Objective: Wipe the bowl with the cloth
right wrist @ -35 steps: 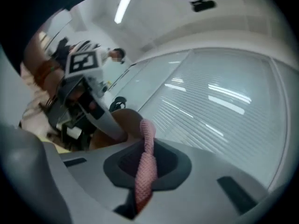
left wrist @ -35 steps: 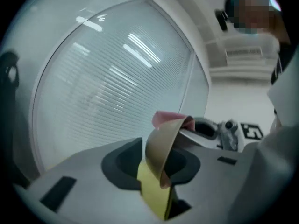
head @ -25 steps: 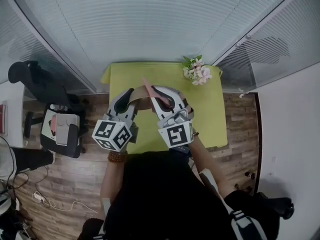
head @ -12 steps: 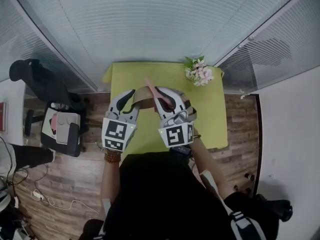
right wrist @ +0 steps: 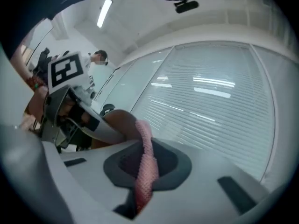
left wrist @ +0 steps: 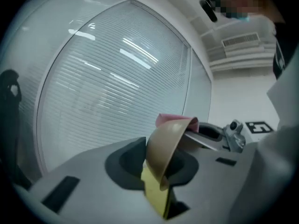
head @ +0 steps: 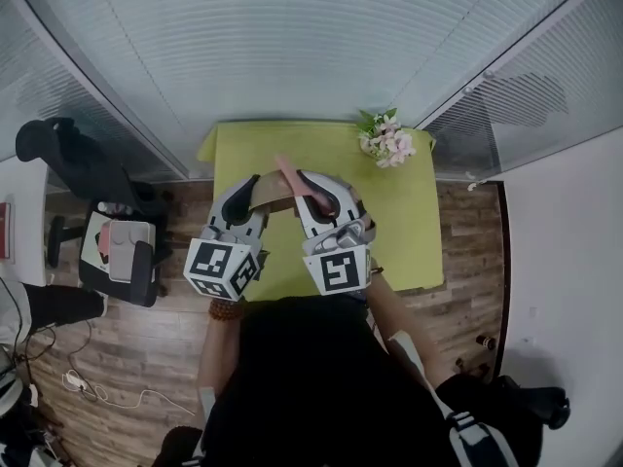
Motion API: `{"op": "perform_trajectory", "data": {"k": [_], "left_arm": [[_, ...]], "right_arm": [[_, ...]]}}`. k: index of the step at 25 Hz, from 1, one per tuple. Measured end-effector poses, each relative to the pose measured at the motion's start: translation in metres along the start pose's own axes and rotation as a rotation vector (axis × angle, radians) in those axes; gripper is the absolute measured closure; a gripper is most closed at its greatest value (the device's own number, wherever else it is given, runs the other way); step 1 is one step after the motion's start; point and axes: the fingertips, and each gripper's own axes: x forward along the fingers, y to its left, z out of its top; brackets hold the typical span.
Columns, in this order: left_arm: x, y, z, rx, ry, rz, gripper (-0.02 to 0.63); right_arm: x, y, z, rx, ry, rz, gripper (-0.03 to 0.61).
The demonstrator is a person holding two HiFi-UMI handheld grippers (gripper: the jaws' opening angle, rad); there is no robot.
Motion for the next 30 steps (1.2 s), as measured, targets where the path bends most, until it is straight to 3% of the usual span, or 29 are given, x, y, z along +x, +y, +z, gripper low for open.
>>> {"op": "perform_trajectory", "data": {"k": [5, 7, 9, 11, 15, 17, 19, 21, 27, 29, 30], "left_arm": [[-0.008, 0.009, 0.009, -0.37, -0.181, -0.076, 0.549], [-0.004, 0.011, -0.004, -0.381, -0.156, -0.094, 0.545], [0.001, 0.009, -0.019, -0.279, -0.066, -0.102, 0.543], [0.001, 0.01, -0.025, -0.128, 0.008, -0.061, 0.518], [0.003, 0.008, -0.022, 0.212, 0.106, 0.068, 0.551], [0.005, 0.008, -0.024, 0.25, 0.141, 0.095, 0.551], [0.006, 0.01, -0.022, 0.156, 0.119, 0.089, 0.56], [0.006, 0.011, -0.015, 0.003, 0.046, 0.062, 0.56], [-0.009, 0.029, 0.008, -0.48, -0.209, 0.025, 0.555], [-0.015, 0.034, 0.006, -0.539, -0.228, 0.026, 0.555], [-0.015, 0.034, 0.003, -0.534, -0.218, 0.018, 0.555]], "right_arm": [[0.005, -0.013, 0.016, 0.331, -0.132, 0.002, 0.565], [0.009, -0.007, 0.005, 0.28, -0.066, 0.046, 0.565], [0.01, 0.002, -0.011, 0.107, 0.031, 0.076, 0.563], [0.01, 0.01, -0.017, -0.067, 0.065, 0.076, 0.565], [0.01, 0.019, -0.014, -0.266, 0.069, 0.084, 0.565], [0.011, 0.022, -0.014, -0.338, 0.076, 0.089, 0.565], [0.012, 0.018, -0.013, -0.321, 0.067, 0.084, 0.565], [0.012, 0.011, -0.007, -0.238, 0.04, 0.066, 0.565], [0.019, -0.003, 0.008, 0.176, -0.054, 0.016, 0.565], [0.022, -0.002, 0.011, 0.286, -0.084, 0.045, 0.565], [0.023, 0.0, 0.009, 0.291, -0.075, 0.066, 0.565]]}}
